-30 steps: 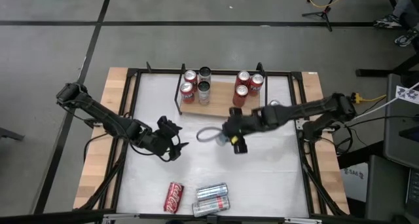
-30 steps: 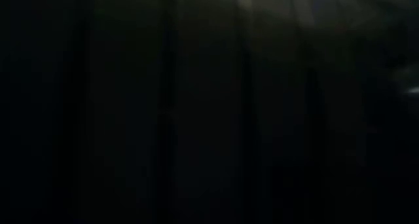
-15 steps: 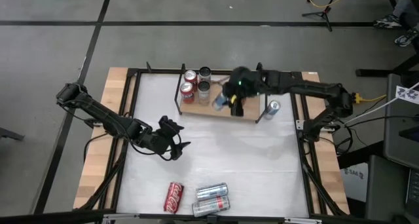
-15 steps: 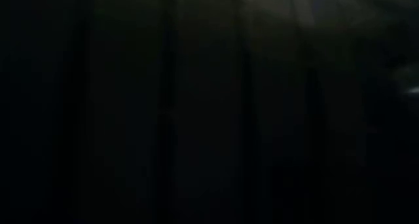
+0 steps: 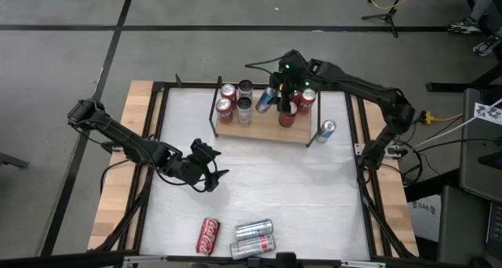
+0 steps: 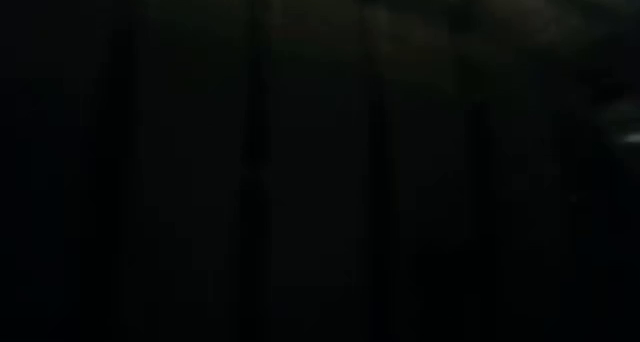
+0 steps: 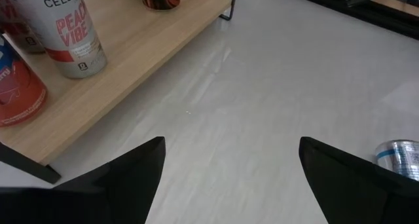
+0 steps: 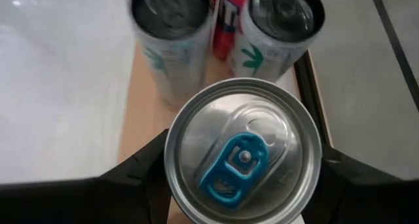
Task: Place canned beverage on shelf
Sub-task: Put the middle blue soda can on the shelf
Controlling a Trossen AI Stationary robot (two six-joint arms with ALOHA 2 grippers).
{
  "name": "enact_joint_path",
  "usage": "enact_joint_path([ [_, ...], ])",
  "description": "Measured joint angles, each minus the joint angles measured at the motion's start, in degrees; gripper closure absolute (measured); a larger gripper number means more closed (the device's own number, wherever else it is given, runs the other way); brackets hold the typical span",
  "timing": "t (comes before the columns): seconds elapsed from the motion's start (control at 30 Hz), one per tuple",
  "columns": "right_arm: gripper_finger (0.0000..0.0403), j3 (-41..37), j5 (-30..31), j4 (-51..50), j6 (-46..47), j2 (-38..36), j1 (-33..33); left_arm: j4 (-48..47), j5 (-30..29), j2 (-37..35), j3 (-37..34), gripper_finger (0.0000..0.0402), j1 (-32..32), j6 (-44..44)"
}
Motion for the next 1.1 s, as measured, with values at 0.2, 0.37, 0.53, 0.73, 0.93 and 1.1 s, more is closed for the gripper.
enact_joint_path([
  [0.2, 0.0171, 0.0, -0.3, 0.5, -2.2, 3.3, -2.9, 0.1, -0.3, 0.0, 0.0, 0.0058, 0.0, -0.1],
  [0.37, 0.0171, 0.0, -0.3, 1.8, -2.5, 4.7, -4.0, 0.1, -1.5, 0.0, 0.0, 0.0058, 0.2, 0.0],
  [0.53, 0.0171, 0.0, 0.1, 2.1, -5.0, 4.7, -3.9, 0.0, -1.5, 0.0, 0.0, 0.0058, 0.7, 0.0],
  [0.73, 0.0171, 0.0, 0.5, 1.9, -5.1, 5.0, -4.0, 0.0, -1.5, 0.0, 0.0, 0.0058, 0.7, 0.0],
  [0.93, 0.0171, 0.0, 1.1, 2.4, -5.2, 6.9, -4.0, 0.1, -1.5, 0.0, 0.0, 0.0058, 0.7, 0.1],
  [1.1, 0.0171, 0.0, 1.4, 2.9, -5.2, 8.4, -4.2, 0.1, -1.4, 0.0, 0.0, 0.0058, 0.7, 0.1],
])
